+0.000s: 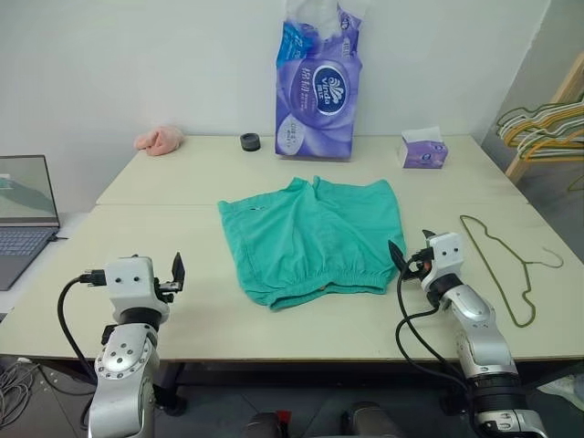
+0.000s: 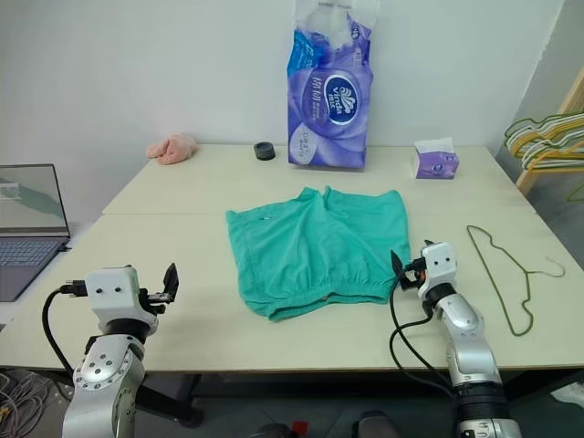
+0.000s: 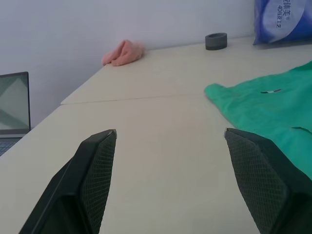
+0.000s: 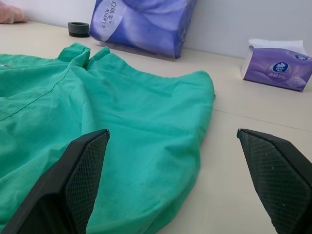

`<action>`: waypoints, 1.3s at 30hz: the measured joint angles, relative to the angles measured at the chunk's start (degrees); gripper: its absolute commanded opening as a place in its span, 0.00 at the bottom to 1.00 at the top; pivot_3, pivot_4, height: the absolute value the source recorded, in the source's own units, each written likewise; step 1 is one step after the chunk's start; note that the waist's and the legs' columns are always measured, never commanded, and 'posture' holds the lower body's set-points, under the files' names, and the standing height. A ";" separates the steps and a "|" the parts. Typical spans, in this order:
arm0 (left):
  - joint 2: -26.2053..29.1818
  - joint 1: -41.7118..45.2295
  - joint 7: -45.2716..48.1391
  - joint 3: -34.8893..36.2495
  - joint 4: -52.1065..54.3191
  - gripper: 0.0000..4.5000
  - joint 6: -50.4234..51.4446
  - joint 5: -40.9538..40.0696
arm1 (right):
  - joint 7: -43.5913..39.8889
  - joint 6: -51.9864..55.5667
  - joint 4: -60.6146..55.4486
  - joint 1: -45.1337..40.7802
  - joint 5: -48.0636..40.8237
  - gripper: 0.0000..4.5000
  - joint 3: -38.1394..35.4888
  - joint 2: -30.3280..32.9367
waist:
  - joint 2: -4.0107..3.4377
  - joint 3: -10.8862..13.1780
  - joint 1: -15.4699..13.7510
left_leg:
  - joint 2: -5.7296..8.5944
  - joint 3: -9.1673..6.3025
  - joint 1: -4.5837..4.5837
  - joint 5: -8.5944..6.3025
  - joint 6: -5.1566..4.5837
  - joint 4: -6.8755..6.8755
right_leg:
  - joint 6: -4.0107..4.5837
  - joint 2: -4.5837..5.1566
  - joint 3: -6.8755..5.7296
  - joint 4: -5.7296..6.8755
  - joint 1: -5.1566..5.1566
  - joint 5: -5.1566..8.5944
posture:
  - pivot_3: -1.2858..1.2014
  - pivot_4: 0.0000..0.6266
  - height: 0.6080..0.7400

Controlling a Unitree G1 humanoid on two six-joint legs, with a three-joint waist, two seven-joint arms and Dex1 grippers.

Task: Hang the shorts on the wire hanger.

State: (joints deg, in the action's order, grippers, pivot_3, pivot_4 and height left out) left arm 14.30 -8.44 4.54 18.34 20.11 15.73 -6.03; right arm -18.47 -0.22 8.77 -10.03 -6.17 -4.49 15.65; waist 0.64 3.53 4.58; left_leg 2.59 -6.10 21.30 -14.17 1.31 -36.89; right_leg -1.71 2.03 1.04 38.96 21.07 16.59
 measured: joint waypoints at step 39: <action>10.25 -7.90 24.79 -3.38 1.49 0.83 -6.68 -9.44 | -22.43 -8.96 -8.91 6.01 0.40 1.00 10.42 11.24 | -0.03 0.02 0.54 | -0.08 0.07 -0.20 -0.02 0.00 0.07 | 0.17 -0.04 -0.01 0.00 -0.06 0.10 | 0.46 0.01 1.00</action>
State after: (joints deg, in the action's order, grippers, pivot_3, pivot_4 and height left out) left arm 24.54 -16.33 29.33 14.96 21.60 9.05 -15.47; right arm -40.90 -9.19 -0.14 -4.03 -5.77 5.93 26.90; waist 0.61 3.56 5.12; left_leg 2.51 -6.03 21.10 -14.19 1.31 -36.82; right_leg -1.54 2.00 1.03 38.95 21.01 16.69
